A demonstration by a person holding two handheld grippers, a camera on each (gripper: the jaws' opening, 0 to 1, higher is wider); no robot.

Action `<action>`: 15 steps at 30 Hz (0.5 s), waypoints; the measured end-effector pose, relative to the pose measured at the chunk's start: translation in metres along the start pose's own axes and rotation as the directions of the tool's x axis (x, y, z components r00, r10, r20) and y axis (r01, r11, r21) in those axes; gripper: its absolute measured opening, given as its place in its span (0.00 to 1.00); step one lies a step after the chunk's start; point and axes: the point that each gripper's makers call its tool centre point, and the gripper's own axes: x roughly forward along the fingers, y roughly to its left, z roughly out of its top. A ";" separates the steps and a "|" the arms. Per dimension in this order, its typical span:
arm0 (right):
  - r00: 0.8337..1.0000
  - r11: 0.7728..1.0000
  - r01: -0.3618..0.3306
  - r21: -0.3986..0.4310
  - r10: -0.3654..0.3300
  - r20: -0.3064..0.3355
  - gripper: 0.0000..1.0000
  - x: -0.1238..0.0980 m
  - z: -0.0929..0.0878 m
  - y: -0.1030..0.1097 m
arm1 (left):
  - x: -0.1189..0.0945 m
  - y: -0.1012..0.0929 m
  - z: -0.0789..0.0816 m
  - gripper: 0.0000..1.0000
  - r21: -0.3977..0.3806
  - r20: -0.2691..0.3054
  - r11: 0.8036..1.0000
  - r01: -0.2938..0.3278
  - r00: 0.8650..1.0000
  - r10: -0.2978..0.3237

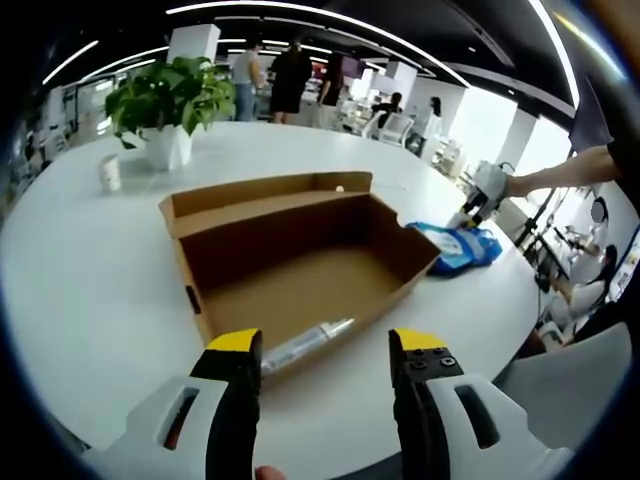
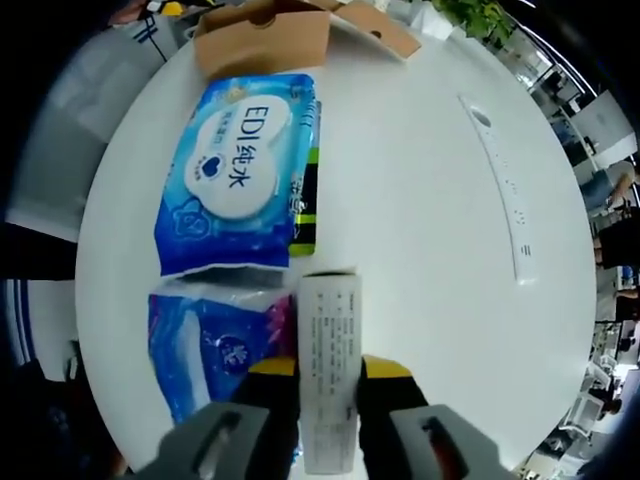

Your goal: Operate the shoe box by opening the lid, removing the specified soft item, and placing it in the target area until the item is outside and the box remains undamaged.

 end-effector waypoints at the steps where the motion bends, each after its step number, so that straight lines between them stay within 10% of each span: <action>1: 1.000 1.000 0.001 0.000 -0.001 -0.003 0.18 0.000 0.000 0.000 | 0.000 0.000 0.000 0.52 0.000 0.000 1.000 0.000 1.000 0.000; 15: 0.999 0.998 0.042 0.055 -0.042 0.006 0.26 -0.018 -0.008 -0.006 | 0.002 -0.001 0.001 0.52 0.008 0.001 1.000 0.009 1.000 -0.009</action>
